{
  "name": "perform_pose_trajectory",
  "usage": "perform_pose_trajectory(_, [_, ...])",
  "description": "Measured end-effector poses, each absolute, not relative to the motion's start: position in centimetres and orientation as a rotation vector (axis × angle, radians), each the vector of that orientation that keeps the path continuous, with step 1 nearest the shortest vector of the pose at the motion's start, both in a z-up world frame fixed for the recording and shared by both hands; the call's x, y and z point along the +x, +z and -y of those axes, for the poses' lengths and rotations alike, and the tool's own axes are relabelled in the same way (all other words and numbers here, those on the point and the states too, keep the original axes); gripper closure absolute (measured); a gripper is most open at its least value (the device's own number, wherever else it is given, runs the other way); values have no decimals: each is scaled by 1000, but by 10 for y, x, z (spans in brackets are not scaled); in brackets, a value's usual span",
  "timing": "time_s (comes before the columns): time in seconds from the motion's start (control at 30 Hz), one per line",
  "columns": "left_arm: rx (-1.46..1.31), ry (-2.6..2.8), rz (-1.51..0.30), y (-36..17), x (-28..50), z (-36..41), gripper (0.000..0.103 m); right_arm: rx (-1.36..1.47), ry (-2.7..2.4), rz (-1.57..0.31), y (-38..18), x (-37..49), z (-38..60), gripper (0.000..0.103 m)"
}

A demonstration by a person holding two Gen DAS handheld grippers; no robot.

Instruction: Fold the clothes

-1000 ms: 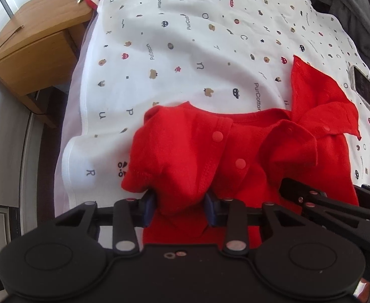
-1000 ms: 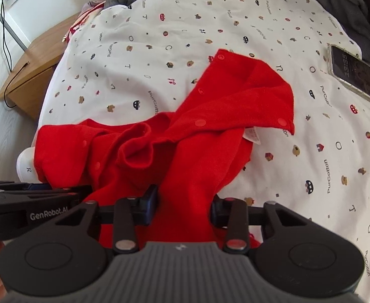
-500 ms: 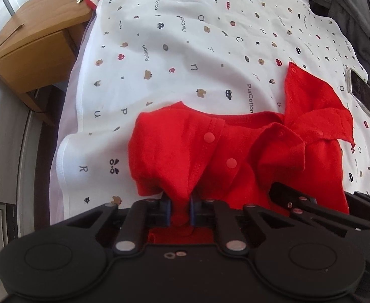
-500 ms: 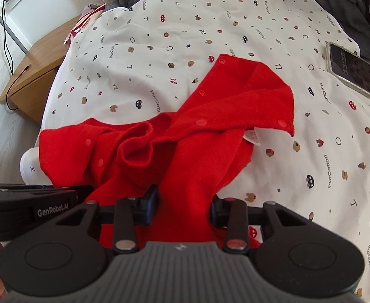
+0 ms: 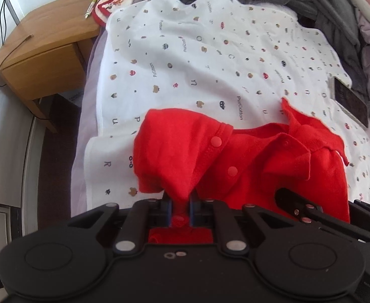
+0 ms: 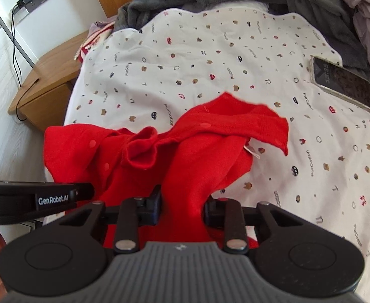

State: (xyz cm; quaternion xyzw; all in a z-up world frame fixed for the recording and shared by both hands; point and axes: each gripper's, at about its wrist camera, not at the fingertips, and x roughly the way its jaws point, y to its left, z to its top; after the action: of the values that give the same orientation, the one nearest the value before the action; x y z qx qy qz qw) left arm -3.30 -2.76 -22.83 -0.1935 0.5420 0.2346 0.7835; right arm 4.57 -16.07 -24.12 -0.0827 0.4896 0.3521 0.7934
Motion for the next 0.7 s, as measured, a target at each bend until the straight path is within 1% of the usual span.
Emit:
perform_pose_trajectory(0.17, [-413, 442, -1181, -204, -57, 42, 94, -180, 739, -1025, -213, 14, 187, 71])
perform_pose_trajectory(0.43, [-331, 278, -1224, -172, -96, 94, 94, -116, 631, -1042, -184, -42, 252, 71])
perform_pose_trajectory(0.6, [-236, 149, -1268, -179, -112, 151, 93, -56, 516, -1091, -179, -82, 303, 71])
perform_pose_trajectory(0.7, [-176, 63, -1299, -201, -121, 188, 93, -10, 422, -1146, -195, -108, 333, 71])
